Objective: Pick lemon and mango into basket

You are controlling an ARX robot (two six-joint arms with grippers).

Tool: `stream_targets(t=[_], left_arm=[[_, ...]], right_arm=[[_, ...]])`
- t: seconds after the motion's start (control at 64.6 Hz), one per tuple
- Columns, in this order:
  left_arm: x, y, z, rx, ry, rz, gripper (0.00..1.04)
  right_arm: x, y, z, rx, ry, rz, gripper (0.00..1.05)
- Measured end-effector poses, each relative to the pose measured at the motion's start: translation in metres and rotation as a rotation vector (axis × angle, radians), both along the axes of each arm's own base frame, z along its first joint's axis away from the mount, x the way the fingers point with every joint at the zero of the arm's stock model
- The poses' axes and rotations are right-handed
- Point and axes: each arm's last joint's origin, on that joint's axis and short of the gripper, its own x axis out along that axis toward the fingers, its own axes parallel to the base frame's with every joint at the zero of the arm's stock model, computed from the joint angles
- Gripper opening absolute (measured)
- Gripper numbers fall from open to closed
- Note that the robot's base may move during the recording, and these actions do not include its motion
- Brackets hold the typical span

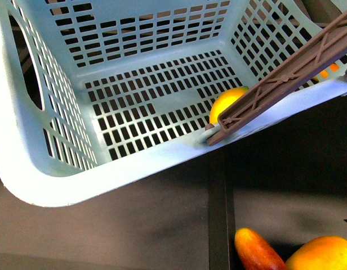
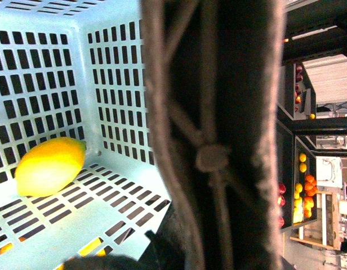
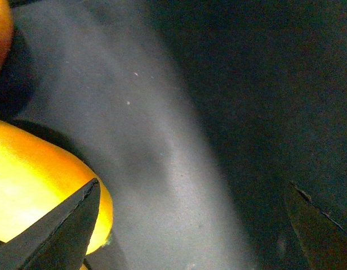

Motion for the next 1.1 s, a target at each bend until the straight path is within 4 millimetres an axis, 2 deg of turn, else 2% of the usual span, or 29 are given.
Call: stream_targets(t=[0.31, 0.542, 1.099], left_arm=[[0.0, 0.0, 0.0, 0.0, 0.0, 0.0, 0.05], [0.0, 0.0, 0.0, 0.001, 0.0, 0.001, 0.05], [0.0, 0.0, 0.0, 0.0, 0.0, 0.0, 0.05]], right_arm=[[-0.007, 0.006, -0.01, 0.009, 0.072, 0.139, 0.96], [-0.014, 0.0, -0.011, 0.019, 0.091, 0.175, 0.96], [-0.006, -0.006, -0.03, -0.003, 0.1, 0.259, 0.96]])
